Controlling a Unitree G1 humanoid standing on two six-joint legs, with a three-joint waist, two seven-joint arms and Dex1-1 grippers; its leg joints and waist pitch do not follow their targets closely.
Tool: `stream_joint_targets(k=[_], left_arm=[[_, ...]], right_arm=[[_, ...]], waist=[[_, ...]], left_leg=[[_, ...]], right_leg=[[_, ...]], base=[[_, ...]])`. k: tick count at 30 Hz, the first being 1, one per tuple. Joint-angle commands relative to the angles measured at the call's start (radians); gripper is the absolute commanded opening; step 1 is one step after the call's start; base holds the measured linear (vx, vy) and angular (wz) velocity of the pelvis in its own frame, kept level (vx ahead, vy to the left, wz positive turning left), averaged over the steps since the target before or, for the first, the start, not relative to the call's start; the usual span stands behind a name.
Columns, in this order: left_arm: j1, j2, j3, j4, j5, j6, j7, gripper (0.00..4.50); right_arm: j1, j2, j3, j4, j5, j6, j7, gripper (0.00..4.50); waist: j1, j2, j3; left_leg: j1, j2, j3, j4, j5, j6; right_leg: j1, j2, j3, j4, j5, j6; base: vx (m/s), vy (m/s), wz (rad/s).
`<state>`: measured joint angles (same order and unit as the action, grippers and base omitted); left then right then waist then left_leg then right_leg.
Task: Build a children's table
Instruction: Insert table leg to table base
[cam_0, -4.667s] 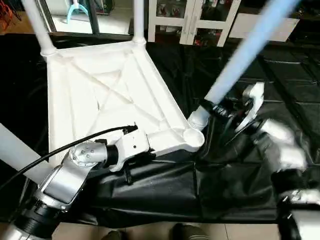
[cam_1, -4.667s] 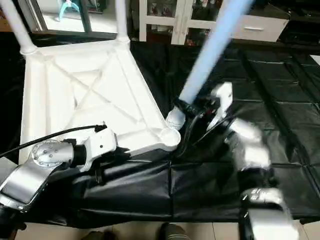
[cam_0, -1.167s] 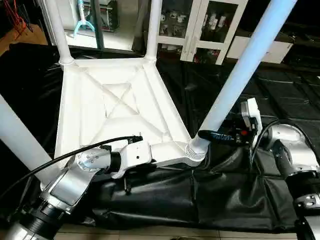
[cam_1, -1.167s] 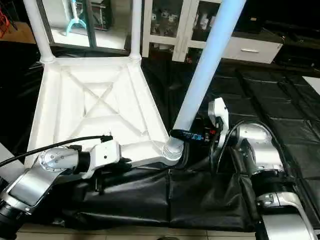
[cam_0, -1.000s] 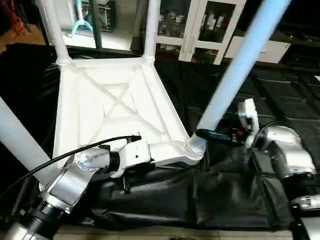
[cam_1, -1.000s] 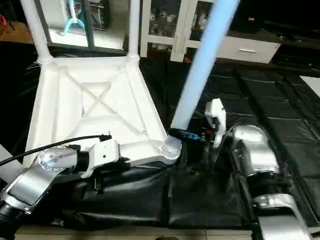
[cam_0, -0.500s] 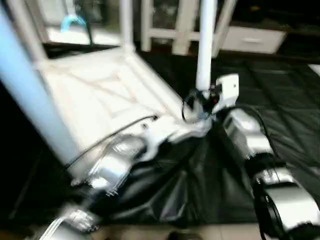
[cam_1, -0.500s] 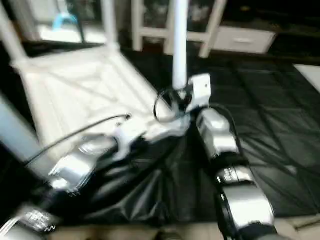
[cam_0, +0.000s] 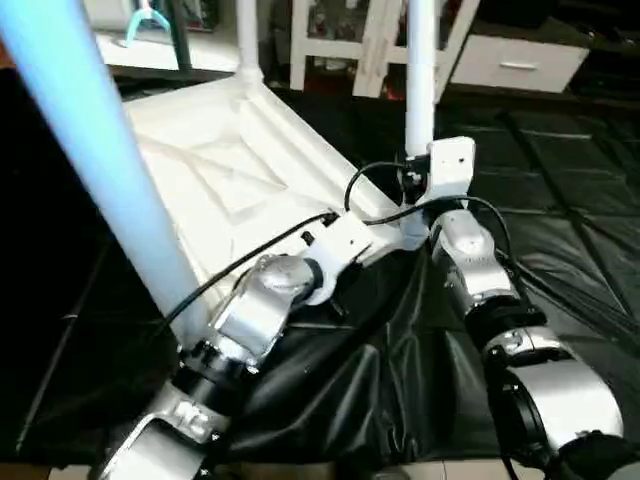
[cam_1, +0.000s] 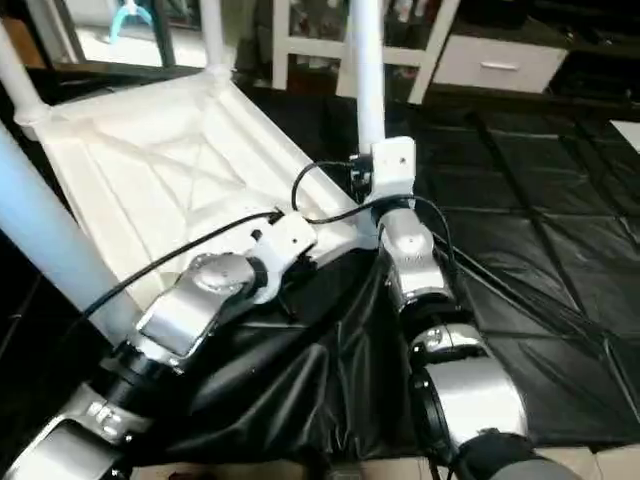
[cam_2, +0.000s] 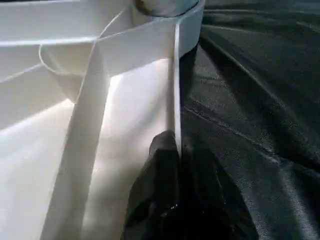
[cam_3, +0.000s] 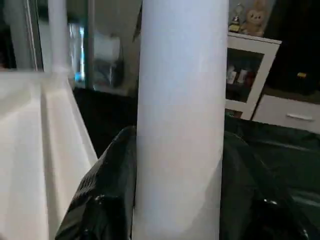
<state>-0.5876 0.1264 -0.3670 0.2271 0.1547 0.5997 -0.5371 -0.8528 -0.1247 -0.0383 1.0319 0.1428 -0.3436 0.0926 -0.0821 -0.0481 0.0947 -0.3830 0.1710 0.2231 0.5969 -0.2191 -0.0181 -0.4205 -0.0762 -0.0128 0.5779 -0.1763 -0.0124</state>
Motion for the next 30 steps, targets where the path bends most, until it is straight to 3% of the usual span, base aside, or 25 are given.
stream_joint_targets(k=[1, 2, 4, 5, 8, 9, 11, 12, 14, 16, 18, 19, 22, 23, 24, 25, 26, 27, 28, 30], left_arm=[[0.022, 0.067, 0.059, 0.002, 0.033, -0.096, 0.028, 0.00], [0.022, 0.067, 0.059, 0.002, 0.033, -0.096, 0.028, 0.00], [0.064, 0.130, 0.028, -0.038, 0.001, -0.134, -0.089, 0.56], [0.082, 0.157, 0.014, -0.056, -0.009, -0.152, -0.134, 0.56], [0.135, 0.235, -0.021, -0.112, -0.040, -0.218, -0.253, 0.62], [0.135, 0.235, -0.021, -0.112, -0.040, -0.218, -0.253, 0.95], [0.160, 0.279, -0.001, -0.131, -0.070, -0.292, -0.300, 0.97], [0.161, 0.279, 0.006, -0.134, -0.077, -0.297, -0.302, 1.01], [0.158, 0.275, 0.034, -0.142, -0.101, -0.307, -0.305, 1.33], [0.130, 0.227, 0.138, -0.180, -0.196, -0.286, -0.295, 1.42], [0.125, 0.220, 0.151, -0.185, -0.208, -0.280, -0.292, 1.65], [0.068, 0.160, 0.265, -0.226, -0.324, -0.236, -0.258, 1.77], [-0.014, 0.088, 0.378, -0.270, -0.479, -0.185, -0.205, 1.88], [-0.014, 0.088, 0.378, -0.270, -0.479, -0.185, -0.205, 1.88], [-0.059, 0.053, 0.427, -0.276, -0.559, -0.165, -0.162, 2.09], [-0.059, 0.053, 0.427, -0.276, -0.559, -0.165, -0.162, 2.09], [-0.103, 0.017, 0.469, -0.275, -0.631, -0.150, -0.115, 2.18], [-0.144, -0.015, 0.504, -0.275, -0.705, -0.132, -0.080, 2.23], [-0.144, -0.015, 0.504, -0.275, -0.705, -0.132, -0.080, 2.31], [-0.206, -0.060, 0.554, -0.269, -0.806, -0.101, -0.025, 2.48]], right_arm=[[0.060, -0.011, -0.040, 0.048, 0.023, 0.018, 0.031, 1.79], [0.060, -0.011, -0.040, 0.048, 0.023, 0.018, 0.031, 1.79], [0.069, -0.017, -0.071, -0.015, 0.078, -0.020, 0.131, 1.78], [0.073, -0.019, -0.086, -0.047, 0.108, -0.037, 0.173, 1.78], [0.087, -0.031, -0.129, -0.175, 0.218, -0.058, 0.303, 1.78], [0.087, -0.031, -0.129, -0.175, 0.218, -0.058, 0.303, 1.78], [0.086, -0.067, -0.145, -0.321, 0.307, -0.011, 0.415, 1.78], [0.084, -0.073, -0.143, -0.330, 0.309, -0.005, 0.426, 1.78], [0.078, -0.093, -0.133, -0.350, 0.311, 0.013, 0.460, 1.78], [0.060, -0.149, -0.096, -0.376, 0.287, 0.048, 0.544, 1.78], [0.058, -0.155, -0.093, -0.379, 0.284, 0.052, 0.552, 1.78], [0.040, -0.212, -0.058, -0.407, 0.256, 0.095, 0.637, 1.78], [0.033, -0.277, -0.006, -0.456, 0.213, 0.138, 0.726, 1.78], [0.033, -0.277, -0.006, -0.456, 0.213, 0.138, 0.726, 1.78], [0.046, -0.312, 0.032, -0.500, 0.196, 0.183, 0.774, 1.78], [0.046, -0.312, 0.032, -0.500, 0.196, 0.183, 0.774, 1.78], [0.065, -0.340, 0.070, -0.541, 0.177, 0.224, 0.809, 1.78], [0.088, -0.358, 0.100, -0.586, 0.165, 0.257, 0.831, 1.78], [0.088, -0.358, 0.100, -0.586, 0.165, 0.257, 0.831, 1.78], [0.121, -0.369, 0.136, -0.648, 0.156, 0.297, 0.845, 1.78]], waist=[[-0.001, 0.000, -0.045], [0.000, 0.001, -0.044], [-0.003, 0.005, -0.048], [-0.002, 0.005, -0.047], [0.001, 0.013, -0.061], [0.005, 0.012, -0.063], [0.014, 0.014, -0.071], [0.016, 0.014, -0.071], [0.018, 0.014, -0.072], [0.023, 0.019, -0.078], [0.027, 0.017, -0.076], [0.028, 0.014, -0.078], [0.046, 0.012, -0.078], [0.049, 0.008, -0.077], [0.048, 0.007, -0.075], [0.053, 0.005, -0.075], [0.053, 0.004, -0.071], [0.058, 0.009, -0.077], [0.063, 0.008, -0.078], [0.070, 0.007, -0.082]], left_leg=[[0.016, 0.066, -0.034, -0.083, -0.197, 0.080], [0.017, 0.066, -0.034, -0.083, -0.199, 0.078], [0.014, 0.067, -0.032, -0.081, -0.178, 0.086], [0.014, 0.067, -0.033, -0.081, -0.176, 0.094], [0.019, 0.071, -0.029, -0.073, -0.077, 0.120], [0.017, 0.069, -0.027, -0.067, -0.022, 0.147], [0.020, 0.067, -0.023, -0.059, 0.049, 0.193], [0.021, 0.066, -0.021, -0.056, 0.084, 0.210], [0.024, 0.066, -0.019, -0.053, 0.093, 0.212], [0.024, 0.064, -0.019, -0.050, 0.080, 0.203], [0.023, 0.065, -0.018, -0.050, 0.053, 0.190], [0.022, 0.064, -0.017, -0.048, 0.036, 0.180], [0.020, 0.063, -0.016, -0.042, 0.019, 0.165], [0.019, 0.063, -0.017, -0.042, -0.004, 0.161], [0.016, 0.062, -0.017, -0.042, -0.014, 0.158], [0.018, 0.062, -0.018, -0.040, -0.026, 0.154], [0.015, 0.061, -0.017, -0.041, -0.048, 0.149], [0.019, 0.060, -0.019, -0.037, -0.052, 0.141], [0.020, 0.059, -0.019, -0.037, -0.044, 0.138], [0.018, 0.058, -0.019, -0.032, -0.026, 0.140]], right_leg=[[0.036, -0.059, 0.028, -0.055, -0.163, -0.251], [0.034, -0.059, 0.029, -0.057, -0.175, -0.247], [0.036, -0.063, 0.032, -0.056, -0.174, -0.244], [0.037, -0.064, 0.032, -0.056, -0.166, -0.244], [0.039, -0.058, 0.033, -0.035, -0.032, -0.276], [0.041, -0.054, 0.032, -0.022, 0.063, -0.296], [0.046, -0.052, 0.033, -0.008, 0.172, -0.326], [0.042, -0.050, 0.031, -0.005, 0.202, -0.335], [0.042, -0.051, 0.030, -0.004, 0.195, -0.345], [0.046, -0.053, 0.030, -0.005, 0.166, -0.356], [0.046, -0.052, 0.031, -0.009, 0.136, -0.363], [0.048, -0.053, 0.032, -0.006, 0.113, -0.364], [0.048, -0.050, 0.031, -0.006, 0.112, -0.375], [0.049, -0.052, 0.032, -0.006, 0.083, -0.369], [0.051, -0.052, 0.032, -0.006, 0.067, -0.366], [0.050, -0.052, 0.032, -0.009, 0.043, -0.359], [0.050, -0.051, 0.032, -0.013, -0.001, -0.348], [0.052, -0.050, 0.033, -0.013, -0.013, -0.343], [0.052, -0.048, 0.032, -0.013, -0.006, -0.340], [0.052, -0.048, 0.033, -0.008, 0.027, -0.341]], base=[[0.000, 0.000, 0.00], [0.000, 0.000, 0.00], [0.000, 0.000, 0.00], [0.000, 0.000, 0.00], [0.000, 0.000, 0.00], [0.000, 0.000, 0.00], [0.000, 0.000, 0.00], [0.000, 0.000, 0.00], [0.000, 0.000, 0.00], [0.000, 0.000, 0.00], [0.000, 0.000, 0.00], [0.000, 0.000, 0.00], [0.000, 0.000, 0.00], [0.000, 0.000, 0.00], [0.000, 0.000, 0.00], [0.000, 0.000, 0.00], [0.000, 0.000, 0.00], [0.000, 0.000, 0.00], [0.000, 0.000, 0.00], [0.000, 0.000, 0.00]])
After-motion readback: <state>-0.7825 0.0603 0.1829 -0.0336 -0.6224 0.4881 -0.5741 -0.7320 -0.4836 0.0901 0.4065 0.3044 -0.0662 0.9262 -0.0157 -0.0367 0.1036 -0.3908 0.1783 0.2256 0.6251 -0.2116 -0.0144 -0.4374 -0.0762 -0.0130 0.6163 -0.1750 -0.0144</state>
